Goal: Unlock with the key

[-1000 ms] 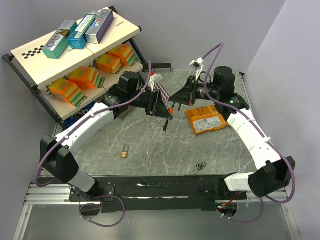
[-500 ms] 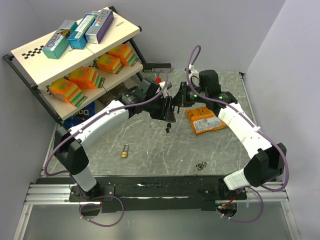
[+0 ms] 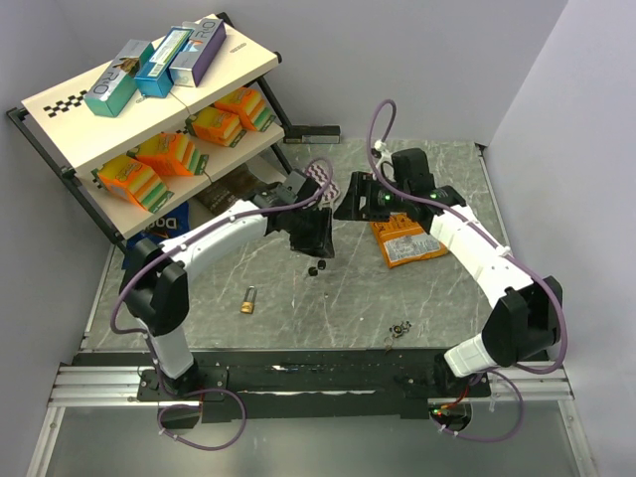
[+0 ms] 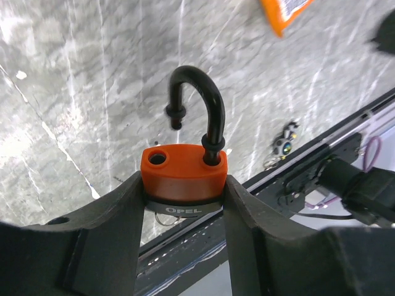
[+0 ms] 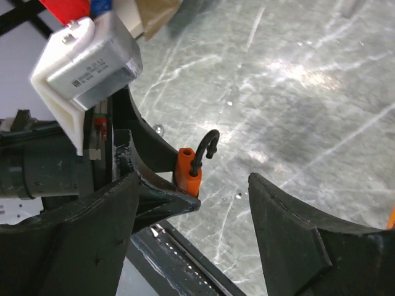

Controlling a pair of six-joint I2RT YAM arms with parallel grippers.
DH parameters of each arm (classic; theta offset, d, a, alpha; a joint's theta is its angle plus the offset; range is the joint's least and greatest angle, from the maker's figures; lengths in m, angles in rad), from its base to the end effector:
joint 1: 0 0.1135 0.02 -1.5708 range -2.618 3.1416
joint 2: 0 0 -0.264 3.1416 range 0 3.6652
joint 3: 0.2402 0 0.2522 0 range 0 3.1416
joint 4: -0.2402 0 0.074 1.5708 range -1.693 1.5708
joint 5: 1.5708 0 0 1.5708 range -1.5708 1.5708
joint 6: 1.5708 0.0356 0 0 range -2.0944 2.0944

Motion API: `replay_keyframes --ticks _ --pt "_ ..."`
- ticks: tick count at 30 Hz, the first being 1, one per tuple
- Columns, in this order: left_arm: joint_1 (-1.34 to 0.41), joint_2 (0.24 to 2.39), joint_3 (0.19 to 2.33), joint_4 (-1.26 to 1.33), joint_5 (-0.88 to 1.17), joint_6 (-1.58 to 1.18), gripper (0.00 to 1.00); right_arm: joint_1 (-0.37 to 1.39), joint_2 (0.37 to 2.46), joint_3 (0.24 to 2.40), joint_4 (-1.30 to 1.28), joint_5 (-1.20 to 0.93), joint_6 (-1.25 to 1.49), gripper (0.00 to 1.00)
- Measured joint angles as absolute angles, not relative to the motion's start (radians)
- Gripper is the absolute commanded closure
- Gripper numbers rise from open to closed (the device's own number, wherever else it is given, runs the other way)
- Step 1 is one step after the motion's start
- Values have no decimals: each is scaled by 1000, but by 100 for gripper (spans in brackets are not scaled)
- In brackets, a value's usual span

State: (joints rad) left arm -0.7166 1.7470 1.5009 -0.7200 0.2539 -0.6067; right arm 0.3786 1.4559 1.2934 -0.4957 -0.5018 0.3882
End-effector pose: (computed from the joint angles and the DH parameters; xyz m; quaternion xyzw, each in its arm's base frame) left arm 0.2808 -0.2564 0.2827 0.0897 0.9435 -0.2768 0.1588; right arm 0.2951 0.1358 0.3310 -0.1052 0.8701 0.3664 0.3125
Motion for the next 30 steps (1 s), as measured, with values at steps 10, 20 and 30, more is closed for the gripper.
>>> replay_keyframes --ticks 10,20,30 --pt "-717 1876 1502 -702 337 -575 99 290 1391 1175 -497 -435 437 21" --pt "-713 2093 1586 -656 505 -503 99 256 1339 1106 -451 -432 448 21" --pt "-649 2159 1583 -647 522 -508 99 245 1339 1064 -442 -428 440 21"
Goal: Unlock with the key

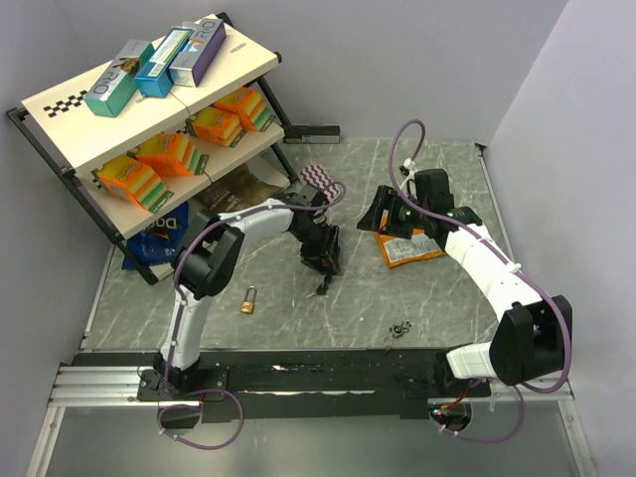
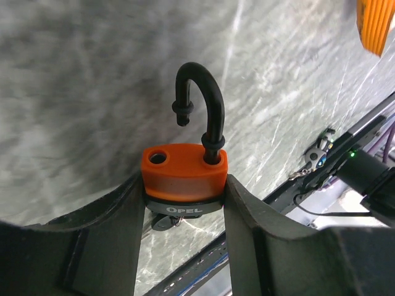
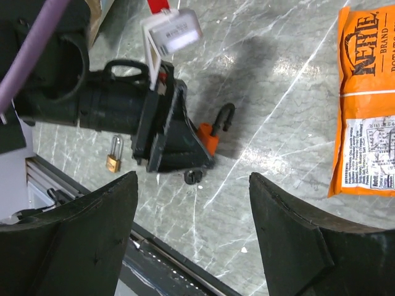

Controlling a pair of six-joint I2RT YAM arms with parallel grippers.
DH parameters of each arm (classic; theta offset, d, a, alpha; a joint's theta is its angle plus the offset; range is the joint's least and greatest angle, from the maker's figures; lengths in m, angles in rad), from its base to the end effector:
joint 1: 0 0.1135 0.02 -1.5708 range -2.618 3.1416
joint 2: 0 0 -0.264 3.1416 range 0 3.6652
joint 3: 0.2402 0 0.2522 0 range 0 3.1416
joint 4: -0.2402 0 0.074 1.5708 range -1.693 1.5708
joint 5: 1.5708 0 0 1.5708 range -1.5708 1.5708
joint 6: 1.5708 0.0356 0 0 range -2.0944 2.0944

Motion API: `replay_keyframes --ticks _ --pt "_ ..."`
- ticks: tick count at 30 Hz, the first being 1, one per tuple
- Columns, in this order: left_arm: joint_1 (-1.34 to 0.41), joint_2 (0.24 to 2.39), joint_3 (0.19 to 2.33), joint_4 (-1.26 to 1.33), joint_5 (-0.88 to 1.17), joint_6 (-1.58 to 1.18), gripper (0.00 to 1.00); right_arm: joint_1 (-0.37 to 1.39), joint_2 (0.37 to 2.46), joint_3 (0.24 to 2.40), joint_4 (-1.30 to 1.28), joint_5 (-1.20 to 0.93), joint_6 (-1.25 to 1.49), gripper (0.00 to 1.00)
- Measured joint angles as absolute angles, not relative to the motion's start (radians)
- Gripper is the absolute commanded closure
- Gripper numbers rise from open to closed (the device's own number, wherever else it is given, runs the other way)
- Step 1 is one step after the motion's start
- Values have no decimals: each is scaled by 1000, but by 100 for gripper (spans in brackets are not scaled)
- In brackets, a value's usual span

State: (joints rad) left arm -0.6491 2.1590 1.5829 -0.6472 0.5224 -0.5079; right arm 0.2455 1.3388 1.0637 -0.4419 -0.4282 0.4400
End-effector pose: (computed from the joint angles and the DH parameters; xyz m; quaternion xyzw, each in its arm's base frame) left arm 0.3400 -0.2803 0.1514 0.1117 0.9460 -0.3043 0.0008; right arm 0.2792 0.0852 0.2917 -0.0012 0.8938 0.3181 0.3161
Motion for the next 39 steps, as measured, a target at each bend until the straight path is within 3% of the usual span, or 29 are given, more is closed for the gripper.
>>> replay_keyframes --ticks 10,23,39 --pt "-615 2174 1607 -676 497 -529 99 244 1340 1064 -441 -426 420 21" --pt "-616 2209 1706 -766 318 -521 99 244 1349 1064 -441 -412 396 21" --pt "-550 2228 1719 -805 335 -463 99 244 1380 1066 -440 -411 384 21"
